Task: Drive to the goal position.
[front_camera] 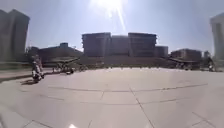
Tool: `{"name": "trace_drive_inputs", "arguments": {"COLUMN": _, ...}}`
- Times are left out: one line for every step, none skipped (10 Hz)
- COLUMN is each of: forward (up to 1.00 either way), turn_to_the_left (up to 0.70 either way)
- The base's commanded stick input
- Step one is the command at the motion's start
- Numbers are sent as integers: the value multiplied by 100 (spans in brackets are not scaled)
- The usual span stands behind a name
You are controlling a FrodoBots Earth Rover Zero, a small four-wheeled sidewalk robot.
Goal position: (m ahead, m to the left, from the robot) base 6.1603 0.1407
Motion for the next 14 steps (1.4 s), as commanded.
{"name": "trace_drive_inputs", "arguments": {"forward": 100, "turn_to_the_left": 0}}
{"name": "trace_drive_inputs", "arguments": {"forward": 100, "turn_to_the_left": 0}}
{"name": "trace_drive_inputs", "arguments": {"forward": 100, "turn_to_the_left": 0}}
{"name": "trace_drive_inputs", "arguments": {"forward": 100, "turn_to_the_left": 0}}
{"name": "trace_drive_inputs", "arguments": {"forward": 100, "turn_to_the_left": 0}}
{"name": "trace_drive_inputs", "arguments": {"forward": 100, "turn_to_the_left": 0}}
{"name": "trace_drive_inputs", "arguments": {"forward": 100, "turn_to_the_left": 0}}
{"name": "trace_drive_inputs", "arguments": {"forward": 100, "turn_to_the_left": 0}}
{"name": "trace_drive_inputs", "arguments": {"forward": 100, "turn_to_the_left": 0}}
{"name": "trace_drive_inputs", "arguments": {"forward": 100, "turn_to_the_left": 0}}
{"name": "trace_drive_inputs", "arguments": {"forward": 100, "turn_to_the_left": 0}}
{"name": "trace_drive_inputs", "arguments": {"forward": 100, "turn_to_the_left": 0}}
{"name": "trace_drive_inputs", "arguments": {"forward": 100, "turn_to_the_left": 0}}
{"name": "trace_drive_inputs", "arguments": {"forward": 100, "turn_to_the_left": 0}}
